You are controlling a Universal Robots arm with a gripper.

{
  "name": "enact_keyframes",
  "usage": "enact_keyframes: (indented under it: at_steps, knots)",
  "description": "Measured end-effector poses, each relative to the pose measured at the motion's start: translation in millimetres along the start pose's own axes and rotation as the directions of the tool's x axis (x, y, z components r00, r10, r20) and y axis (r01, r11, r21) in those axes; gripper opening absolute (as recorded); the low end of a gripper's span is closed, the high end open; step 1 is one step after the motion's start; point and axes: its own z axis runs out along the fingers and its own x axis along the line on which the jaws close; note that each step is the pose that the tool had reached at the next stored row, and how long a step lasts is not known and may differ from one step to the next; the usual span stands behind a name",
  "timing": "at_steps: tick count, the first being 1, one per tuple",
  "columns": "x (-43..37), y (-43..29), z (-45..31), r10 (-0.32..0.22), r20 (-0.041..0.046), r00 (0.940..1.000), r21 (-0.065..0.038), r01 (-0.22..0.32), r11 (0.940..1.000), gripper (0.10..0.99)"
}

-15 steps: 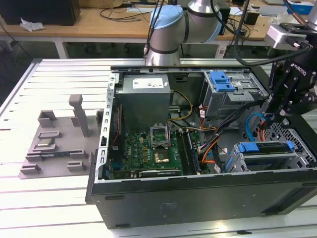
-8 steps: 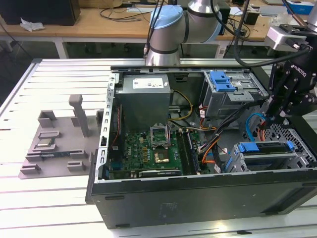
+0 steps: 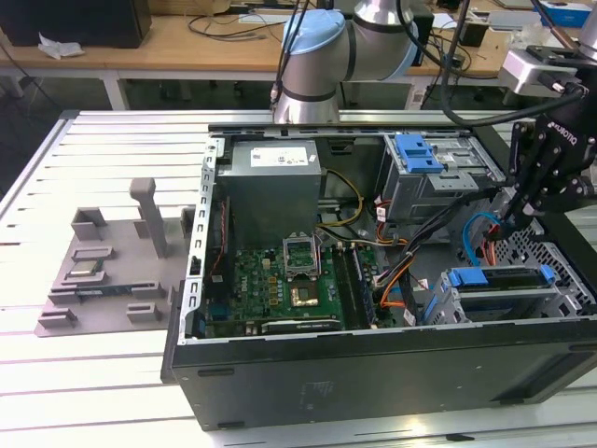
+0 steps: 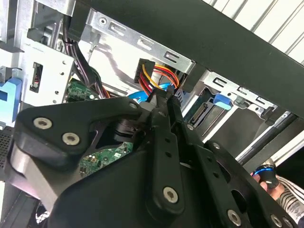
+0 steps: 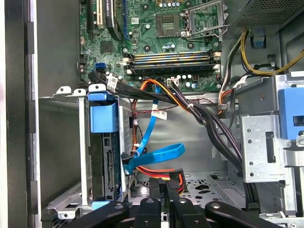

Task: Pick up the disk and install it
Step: 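Insert the first disk wire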

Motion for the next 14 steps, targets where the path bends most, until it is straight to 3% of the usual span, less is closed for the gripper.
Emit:
enact_keyframes:
  at_steps: [7, 10, 14]
  knots:
    - [25.2, 3.8, 1.9, 0.0, -0.0002, 1.0, 0.0, 0.0, 1.0, 0.169]
    - [41.8, 3.8, 5.4, -0.001, -0.0001, 1.0, 0.0, 0.001, 1.0, 0.169]
    - [42.8, 4.6, 10.5, -0.002, -0.0003, 1.0, 0.0, 0.002, 1.0, 0.169]
